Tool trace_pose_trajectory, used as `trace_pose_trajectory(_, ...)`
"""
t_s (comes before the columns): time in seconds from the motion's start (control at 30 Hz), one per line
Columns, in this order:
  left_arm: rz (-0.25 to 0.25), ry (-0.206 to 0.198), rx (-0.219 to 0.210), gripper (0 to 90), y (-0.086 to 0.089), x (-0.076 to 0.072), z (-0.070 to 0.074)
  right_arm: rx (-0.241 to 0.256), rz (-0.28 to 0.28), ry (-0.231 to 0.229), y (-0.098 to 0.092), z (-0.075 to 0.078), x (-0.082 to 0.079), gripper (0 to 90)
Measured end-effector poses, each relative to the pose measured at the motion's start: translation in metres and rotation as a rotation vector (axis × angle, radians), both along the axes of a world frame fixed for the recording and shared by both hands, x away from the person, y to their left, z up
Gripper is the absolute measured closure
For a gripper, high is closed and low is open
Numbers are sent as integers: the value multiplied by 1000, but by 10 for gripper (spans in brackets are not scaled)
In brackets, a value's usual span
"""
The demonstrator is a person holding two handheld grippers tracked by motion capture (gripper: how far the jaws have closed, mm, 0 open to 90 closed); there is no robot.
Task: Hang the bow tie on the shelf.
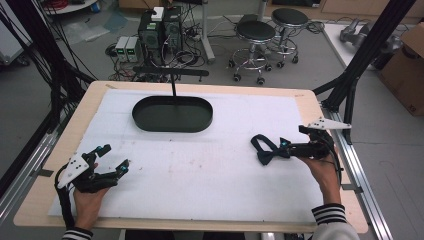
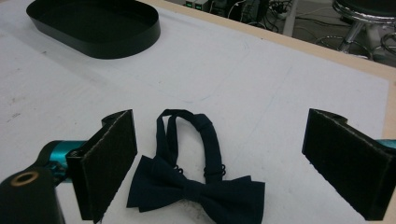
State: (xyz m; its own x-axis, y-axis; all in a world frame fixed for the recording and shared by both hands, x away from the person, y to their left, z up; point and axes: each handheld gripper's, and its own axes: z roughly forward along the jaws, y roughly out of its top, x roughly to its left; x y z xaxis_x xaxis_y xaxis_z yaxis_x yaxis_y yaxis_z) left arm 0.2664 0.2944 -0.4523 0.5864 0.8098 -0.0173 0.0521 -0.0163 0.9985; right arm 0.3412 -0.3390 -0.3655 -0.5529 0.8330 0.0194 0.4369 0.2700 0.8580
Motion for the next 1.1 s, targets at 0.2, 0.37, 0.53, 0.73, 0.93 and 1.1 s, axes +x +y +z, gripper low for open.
trace_pose_trajectory(0.2, 2, -3, 3, 130, -1, 0, 0, -26, 27, 69, -1, 6, 15, 91)
trace_pose_trajectory(0.37, -3, -7, 2, 130, -1, -1, 0, -62, 34, 96, -4, 2, 25, 91)
trace_pose_trajectory(0.53, -5, -8, 4, 130, -1, -1, 0, -67, 29, 147, -9, -5, 31, 92)
trace_pose_trajectory(0.73, -6, -8, 4, 130, -1, -1, 0, -67, 55, 227, -13, -17, 39, 92)
trace_pose_trajectory(0.93, -7, -9, 1, 131, -1, -1, 0, -70, 73, 323, -19, -30, 47, 92)
trace_pose_trajectory(1.1, -8, -9, 2, 130, 0, -1, 0, -77, 92, 344, -21, -36, 50, 92)
